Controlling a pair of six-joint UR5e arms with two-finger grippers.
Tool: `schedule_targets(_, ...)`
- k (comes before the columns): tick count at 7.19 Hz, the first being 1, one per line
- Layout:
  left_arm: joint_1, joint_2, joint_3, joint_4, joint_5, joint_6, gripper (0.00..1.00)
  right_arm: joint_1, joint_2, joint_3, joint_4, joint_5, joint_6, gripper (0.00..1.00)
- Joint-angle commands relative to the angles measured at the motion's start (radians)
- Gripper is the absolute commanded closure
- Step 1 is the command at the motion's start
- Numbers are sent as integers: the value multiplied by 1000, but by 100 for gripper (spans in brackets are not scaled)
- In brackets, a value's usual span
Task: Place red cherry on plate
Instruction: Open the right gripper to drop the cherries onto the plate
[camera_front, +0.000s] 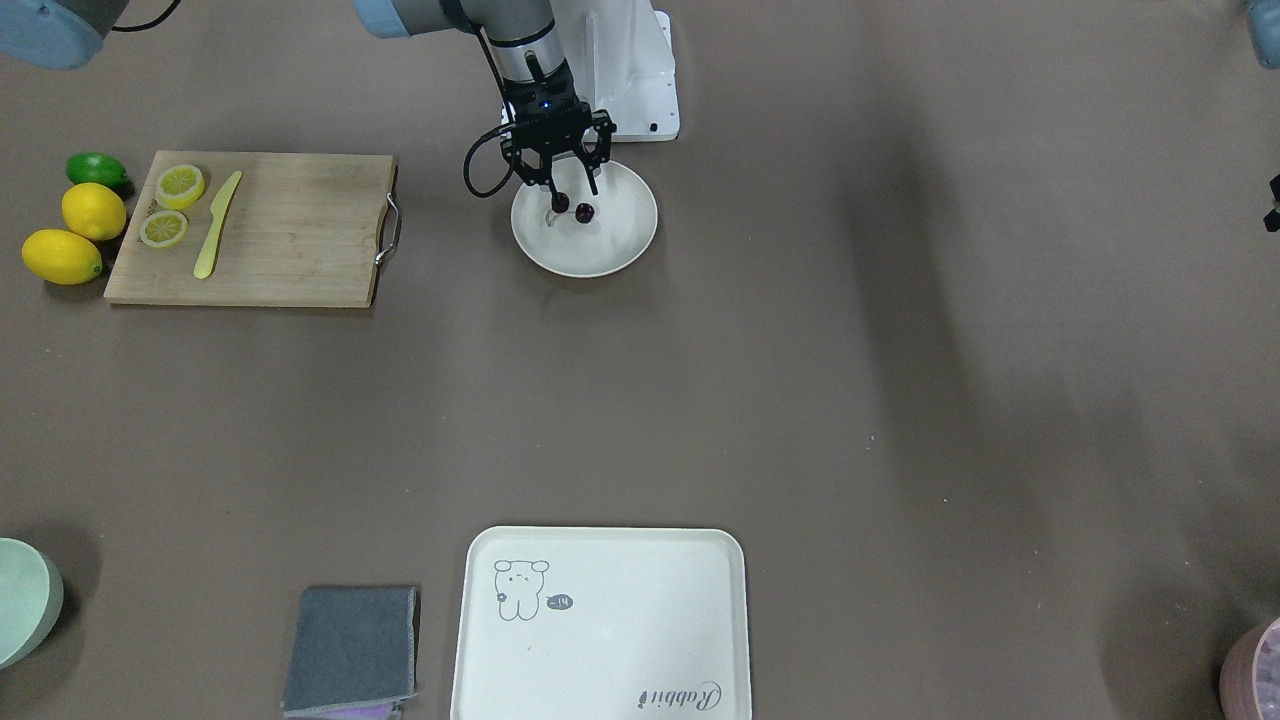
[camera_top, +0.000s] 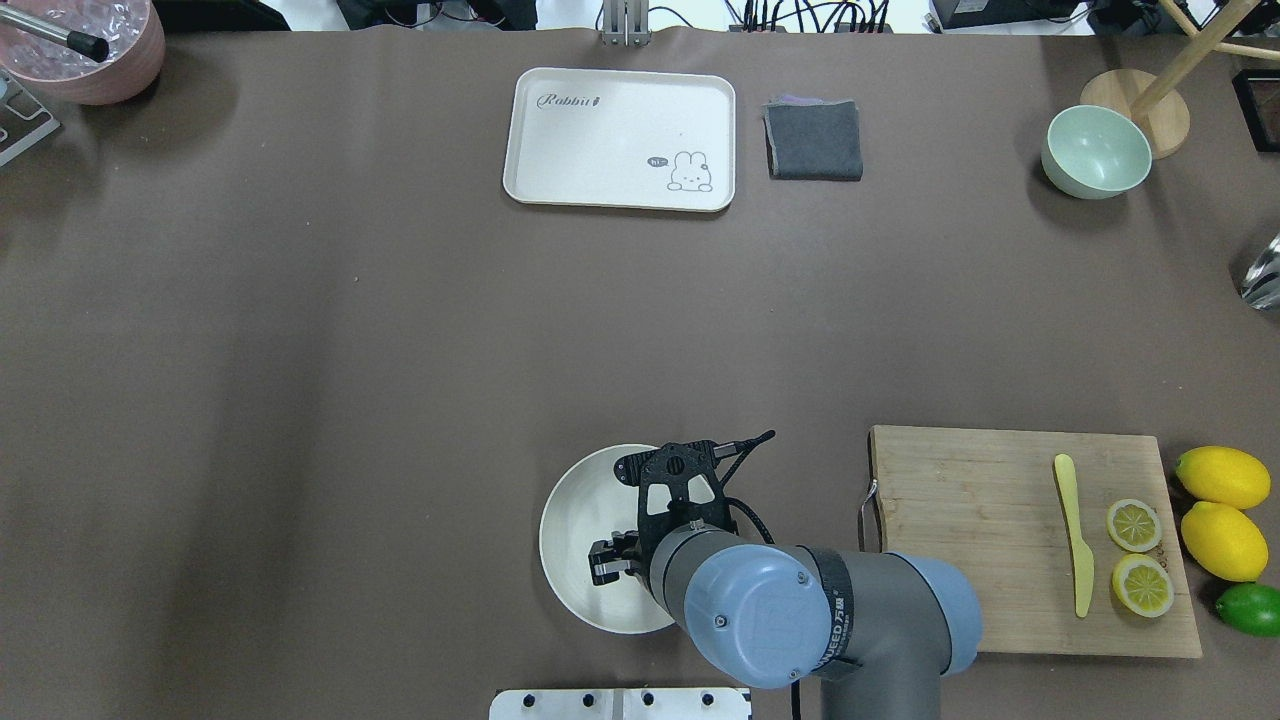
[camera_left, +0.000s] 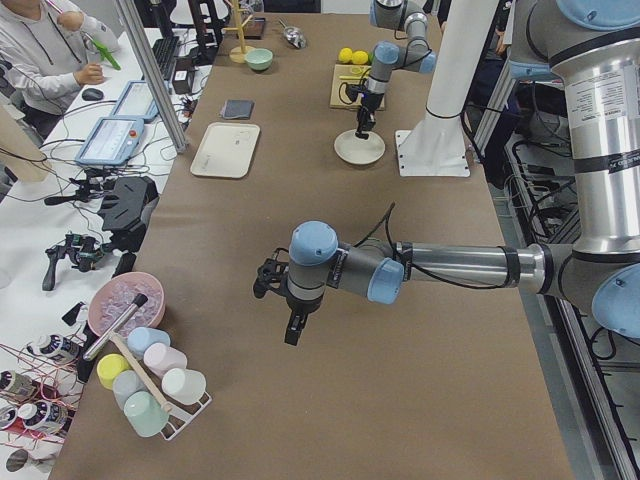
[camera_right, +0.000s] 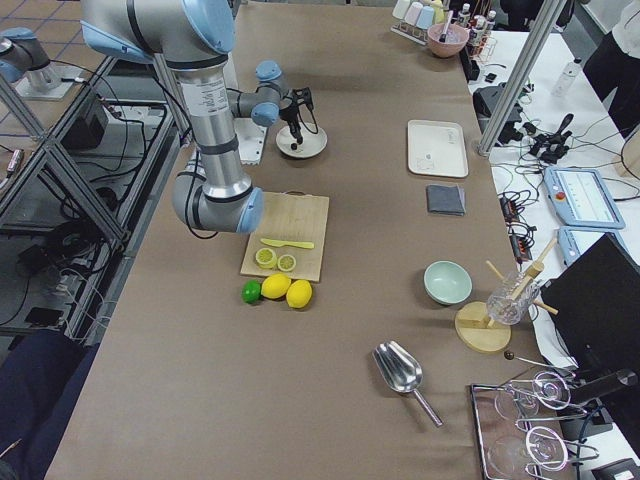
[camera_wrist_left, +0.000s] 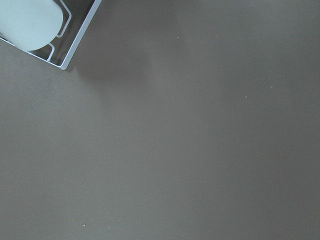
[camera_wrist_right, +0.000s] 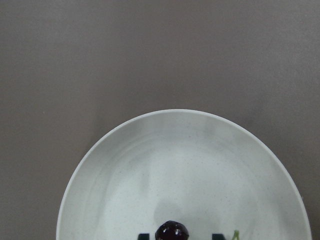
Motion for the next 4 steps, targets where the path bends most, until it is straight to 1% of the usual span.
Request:
schedule_targets(1,0,-4,-5,8,-9,-1,2,82,-80,45,-11,28,-18,0)
schedule_targets(2,0,-9,4,8,-26,-3,2,212,-242,143,-8,196,-135,0)
schedule_targets(3,0,-12,2,19,-38,-3,2,344,-335,158,-1,313,-232,0)
schedule_targets(4,-3,-27,11,56,-82,3,2,446,-380,155,-1,372,-324,0)
